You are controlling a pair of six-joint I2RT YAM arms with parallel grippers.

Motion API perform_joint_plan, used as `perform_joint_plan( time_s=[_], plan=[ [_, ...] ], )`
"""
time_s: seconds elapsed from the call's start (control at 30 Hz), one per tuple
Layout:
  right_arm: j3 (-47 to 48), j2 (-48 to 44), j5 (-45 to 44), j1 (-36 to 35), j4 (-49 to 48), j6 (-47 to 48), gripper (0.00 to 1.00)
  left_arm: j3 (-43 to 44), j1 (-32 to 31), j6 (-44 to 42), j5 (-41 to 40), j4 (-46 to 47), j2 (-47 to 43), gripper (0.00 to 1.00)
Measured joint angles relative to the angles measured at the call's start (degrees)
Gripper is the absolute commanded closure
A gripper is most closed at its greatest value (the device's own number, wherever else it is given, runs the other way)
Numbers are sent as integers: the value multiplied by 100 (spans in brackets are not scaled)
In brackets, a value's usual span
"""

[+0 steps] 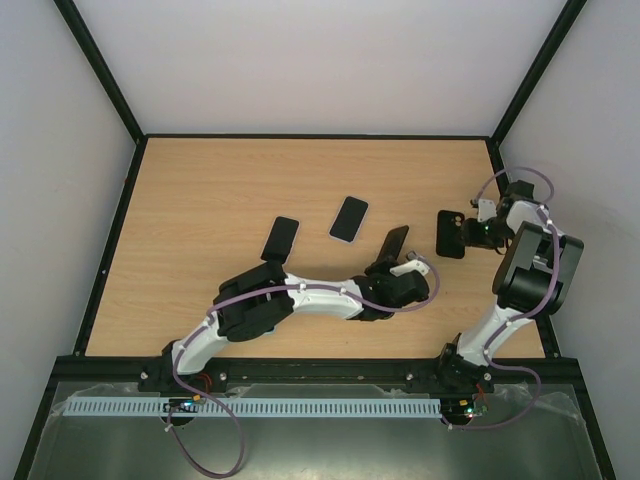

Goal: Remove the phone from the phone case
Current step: Place the phone at the center of the board, then move the phone to the center of the board.

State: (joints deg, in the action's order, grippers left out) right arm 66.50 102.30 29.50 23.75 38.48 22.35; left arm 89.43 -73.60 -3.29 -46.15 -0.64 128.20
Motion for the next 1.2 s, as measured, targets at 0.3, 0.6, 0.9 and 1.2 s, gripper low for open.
perform_joint_plan(
  time_s=[0.3,0.6,0.9,1.2],
  plan=[
    [26,-1169,-223,42,-133,-439,34,-79,299,951,1305,-466,-455,20],
    [87,-2299,1115,-420,-92,-1001,24,313,2085,2271,3165,-885,-1193,0],
    [-1375,-3425,2177,-802,-577,-1523,20,2863,3016,2100,3888,-2540,437,0],
    [-1578,-3464,2312,-802,-774,-1576,20,3733,3040,1891,3930,-4011,1399,0]
  ],
)
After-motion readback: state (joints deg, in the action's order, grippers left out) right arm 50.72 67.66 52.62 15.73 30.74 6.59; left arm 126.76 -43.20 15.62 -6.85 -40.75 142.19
